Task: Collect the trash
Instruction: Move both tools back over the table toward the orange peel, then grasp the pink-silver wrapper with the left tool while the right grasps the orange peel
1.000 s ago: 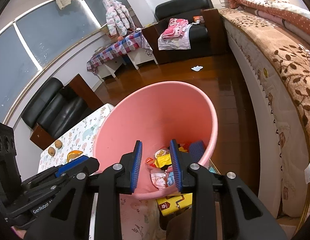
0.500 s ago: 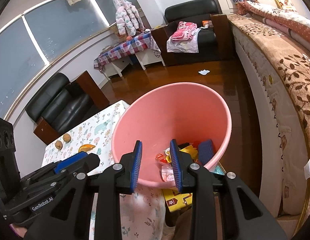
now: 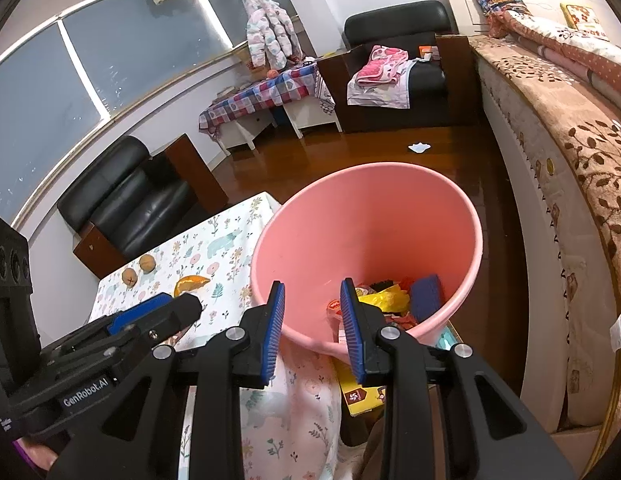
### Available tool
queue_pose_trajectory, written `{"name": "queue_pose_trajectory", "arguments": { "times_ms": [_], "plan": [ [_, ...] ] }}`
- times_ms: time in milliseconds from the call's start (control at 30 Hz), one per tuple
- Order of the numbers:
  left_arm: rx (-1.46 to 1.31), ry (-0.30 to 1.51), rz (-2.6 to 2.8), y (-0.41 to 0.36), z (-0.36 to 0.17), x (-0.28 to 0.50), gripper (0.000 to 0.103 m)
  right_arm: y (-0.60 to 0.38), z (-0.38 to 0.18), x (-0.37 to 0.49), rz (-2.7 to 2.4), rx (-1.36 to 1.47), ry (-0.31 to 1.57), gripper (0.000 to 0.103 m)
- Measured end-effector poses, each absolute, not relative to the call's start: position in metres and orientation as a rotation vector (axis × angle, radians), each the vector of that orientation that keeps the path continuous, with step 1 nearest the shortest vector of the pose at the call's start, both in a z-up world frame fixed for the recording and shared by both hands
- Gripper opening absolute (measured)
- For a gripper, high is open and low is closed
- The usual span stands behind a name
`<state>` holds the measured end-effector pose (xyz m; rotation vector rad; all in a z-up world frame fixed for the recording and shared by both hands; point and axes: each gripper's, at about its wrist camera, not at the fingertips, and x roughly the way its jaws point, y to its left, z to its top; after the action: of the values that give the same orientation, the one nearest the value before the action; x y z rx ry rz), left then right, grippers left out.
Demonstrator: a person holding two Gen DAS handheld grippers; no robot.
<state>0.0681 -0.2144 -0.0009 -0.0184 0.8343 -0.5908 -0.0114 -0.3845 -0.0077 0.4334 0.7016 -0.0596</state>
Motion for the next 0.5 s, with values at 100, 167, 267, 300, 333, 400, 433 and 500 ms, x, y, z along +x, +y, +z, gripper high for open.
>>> {"name": "queue_pose_trajectory", "arguments": {
  "times_ms": [100, 167, 267, 300, 333, 400, 433, 500],
  "plan": [
    [-0.027, 0.826, -0.575, -0.197, -0.001, 0.07, 0.055, -0.375, -0.005, -0.013, -0.055, 0.393, 0.7, 0.029],
    [-0.037, 0.821, -0.547, -0.179, -0.002, 0.073, 0.055, -0.37, -0.004, -0.012, -0.049, 0.379, 0.701, 0.029],
    [-0.044, 0.822, -0.505, -0.151, -0.007, 0.076, 0.055, -0.365, -0.005, -0.009, -0.027, 0.378, 0.711, 0.029],
    [-0.046, 0.824, -0.493, -0.142, -0.008, 0.077, 0.055, -0.364, -0.006, -0.007, -0.019, 0.377, 0.715, 0.029],
    [-0.047, 0.83, -0.472, -0.13, -0.012, 0.078, 0.055, -0.361, -0.007, -0.006, -0.009, 0.375, 0.72, 0.029],
    [-0.047, 0.839, -0.445, -0.115, -0.018, 0.081, 0.055, -0.357, -0.009, -0.003, 0.009, 0.377, 0.729, 0.029],
    [-0.044, 0.845, -0.429, -0.107, -0.022, 0.081, 0.055, -0.356, -0.01, -0.002, 0.015, 0.377, 0.732, 0.029],
    [-0.038, 0.867, -0.405, -0.095, -0.032, 0.083, 0.055, -0.349, -0.012, 0.002, 0.038, 0.373, 0.744, 0.029]
  ]
}}
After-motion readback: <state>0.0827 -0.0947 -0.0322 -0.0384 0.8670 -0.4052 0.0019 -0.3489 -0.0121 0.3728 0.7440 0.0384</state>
